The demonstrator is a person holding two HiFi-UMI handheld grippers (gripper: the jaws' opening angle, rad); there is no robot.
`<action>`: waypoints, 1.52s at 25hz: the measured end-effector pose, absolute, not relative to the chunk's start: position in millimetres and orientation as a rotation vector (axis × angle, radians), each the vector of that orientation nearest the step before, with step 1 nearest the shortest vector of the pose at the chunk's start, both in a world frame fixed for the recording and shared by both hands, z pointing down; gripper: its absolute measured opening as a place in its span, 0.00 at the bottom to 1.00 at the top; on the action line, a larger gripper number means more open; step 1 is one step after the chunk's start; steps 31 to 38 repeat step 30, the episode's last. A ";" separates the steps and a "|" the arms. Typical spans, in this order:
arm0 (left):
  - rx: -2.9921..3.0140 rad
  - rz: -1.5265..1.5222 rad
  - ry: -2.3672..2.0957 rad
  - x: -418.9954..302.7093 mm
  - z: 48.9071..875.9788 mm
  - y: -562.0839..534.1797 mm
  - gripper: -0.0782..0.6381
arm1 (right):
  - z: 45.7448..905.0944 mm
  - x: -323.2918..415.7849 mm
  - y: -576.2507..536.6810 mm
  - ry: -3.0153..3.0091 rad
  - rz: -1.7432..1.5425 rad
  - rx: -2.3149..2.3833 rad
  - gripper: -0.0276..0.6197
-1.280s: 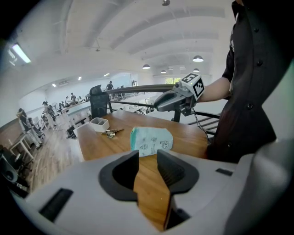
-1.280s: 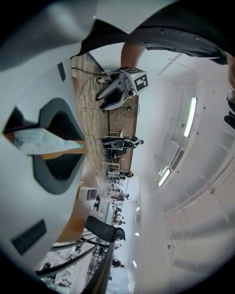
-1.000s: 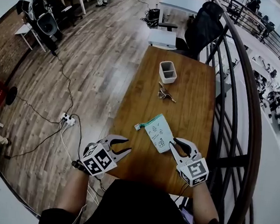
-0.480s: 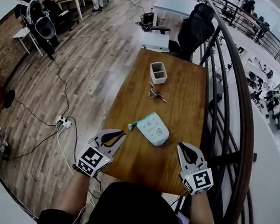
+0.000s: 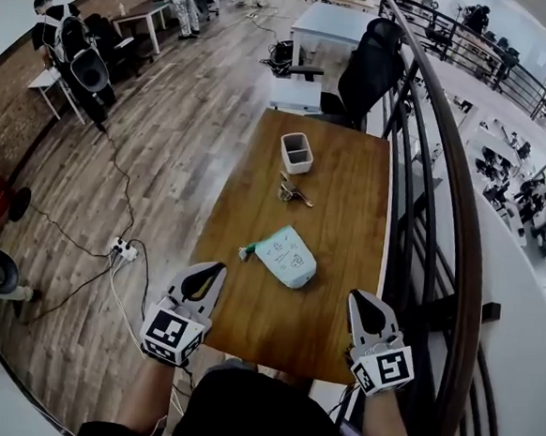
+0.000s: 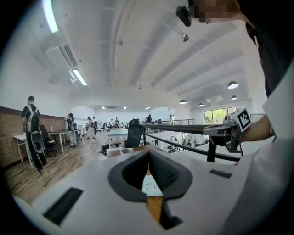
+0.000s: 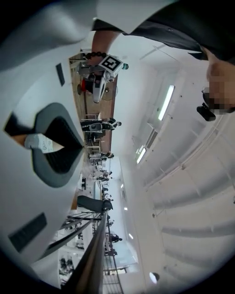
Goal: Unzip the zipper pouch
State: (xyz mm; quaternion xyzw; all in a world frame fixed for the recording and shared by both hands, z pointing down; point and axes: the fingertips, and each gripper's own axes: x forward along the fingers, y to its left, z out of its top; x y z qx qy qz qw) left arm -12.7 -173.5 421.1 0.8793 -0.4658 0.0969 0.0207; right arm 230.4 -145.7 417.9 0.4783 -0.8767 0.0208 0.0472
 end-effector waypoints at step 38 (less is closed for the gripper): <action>2.758 0.098 -1.330 -82.2 403.7 -193.1 0.13 | 410.0 188.2 -144.1 -2.551 0.096 1.735 0.03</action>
